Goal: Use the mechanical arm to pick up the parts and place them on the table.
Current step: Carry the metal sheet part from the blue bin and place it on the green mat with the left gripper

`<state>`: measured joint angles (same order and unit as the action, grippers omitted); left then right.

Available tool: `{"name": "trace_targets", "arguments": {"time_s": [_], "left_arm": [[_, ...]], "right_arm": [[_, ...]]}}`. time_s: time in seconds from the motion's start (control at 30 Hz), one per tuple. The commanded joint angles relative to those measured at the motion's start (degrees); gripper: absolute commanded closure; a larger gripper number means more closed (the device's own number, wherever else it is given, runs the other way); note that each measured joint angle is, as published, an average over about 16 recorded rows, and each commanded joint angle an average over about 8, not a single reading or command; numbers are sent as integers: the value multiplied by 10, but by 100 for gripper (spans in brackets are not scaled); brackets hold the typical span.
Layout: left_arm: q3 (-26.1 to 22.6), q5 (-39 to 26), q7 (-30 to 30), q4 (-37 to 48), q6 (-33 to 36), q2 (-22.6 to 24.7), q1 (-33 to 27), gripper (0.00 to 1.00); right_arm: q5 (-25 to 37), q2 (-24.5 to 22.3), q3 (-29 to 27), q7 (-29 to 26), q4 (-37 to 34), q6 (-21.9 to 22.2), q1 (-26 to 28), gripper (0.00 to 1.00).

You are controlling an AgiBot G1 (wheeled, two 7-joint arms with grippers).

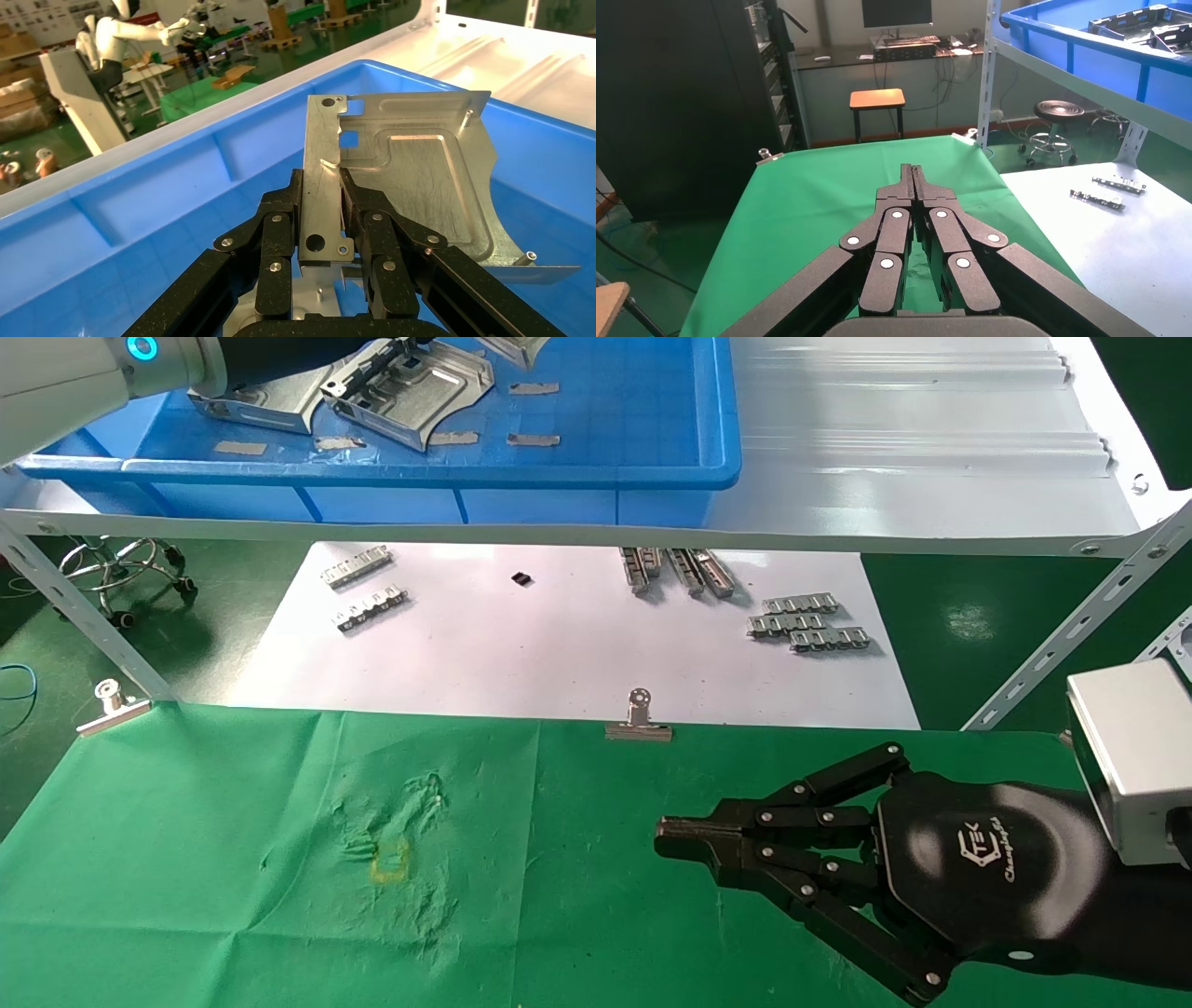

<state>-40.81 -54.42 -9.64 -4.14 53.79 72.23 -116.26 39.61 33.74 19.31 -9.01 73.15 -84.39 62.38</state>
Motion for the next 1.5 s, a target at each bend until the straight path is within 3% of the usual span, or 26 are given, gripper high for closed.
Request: {"name": "trace_targets", "arguments": {"time_s": [0.03, 0.9, 1.5], "left_arm": [[3, 4, -8, 5, 14, -6, 0, 100], [2, 10, -102, -22, 356, -133, 6, 100], [-97, 37, -154, -232, 378, -269, 93, 100]], "right_arm": [[0, 0, 0, 0, 0, 0, 0, 100], [0, 0, 0, 0, 0, 0, 0, 100], [0, 0, 1, 0, 0, 0, 0, 100]]}}
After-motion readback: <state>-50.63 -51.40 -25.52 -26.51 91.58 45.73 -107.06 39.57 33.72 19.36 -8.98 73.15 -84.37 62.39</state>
